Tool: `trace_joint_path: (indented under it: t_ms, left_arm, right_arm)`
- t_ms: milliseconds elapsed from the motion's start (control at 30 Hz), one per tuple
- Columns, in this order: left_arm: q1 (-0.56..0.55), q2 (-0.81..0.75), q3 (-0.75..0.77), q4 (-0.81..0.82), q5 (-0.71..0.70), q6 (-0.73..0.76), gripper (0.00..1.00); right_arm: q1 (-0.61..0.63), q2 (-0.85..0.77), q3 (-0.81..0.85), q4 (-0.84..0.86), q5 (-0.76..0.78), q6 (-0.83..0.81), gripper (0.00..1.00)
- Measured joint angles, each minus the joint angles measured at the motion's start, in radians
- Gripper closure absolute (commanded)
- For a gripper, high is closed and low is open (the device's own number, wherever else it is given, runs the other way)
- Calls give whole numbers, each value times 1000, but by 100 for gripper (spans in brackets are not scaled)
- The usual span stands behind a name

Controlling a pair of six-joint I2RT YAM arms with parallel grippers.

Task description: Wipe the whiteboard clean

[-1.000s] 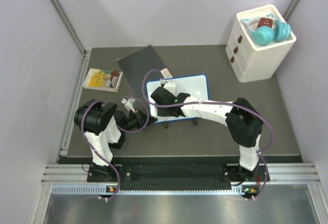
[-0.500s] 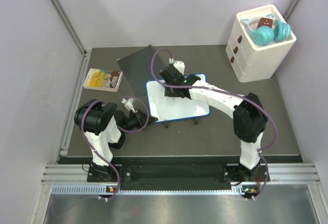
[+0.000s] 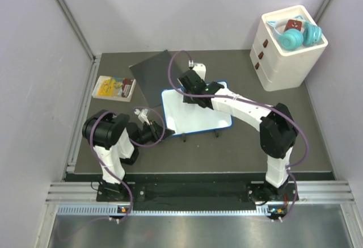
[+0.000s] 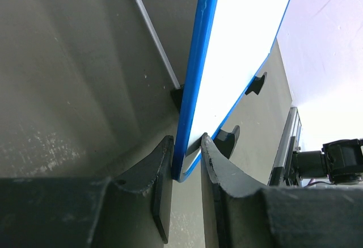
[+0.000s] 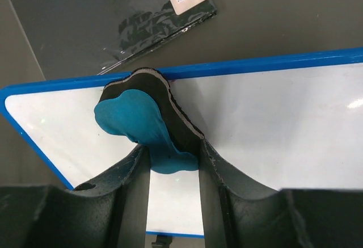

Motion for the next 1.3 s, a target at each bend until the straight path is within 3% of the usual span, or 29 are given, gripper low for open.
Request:
trace_joint_path:
  t_ms: [467, 1300]
  left_arm:
    - [-5, 0, 0, -1, -1, 7, 100]
    - [-7, 0, 1, 0, 2, 8, 100]
  right_arm:
    - [134, 37, -41, 49, 39, 91, 100]
    - [2, -117, -201, 67, 38, 93, 100]
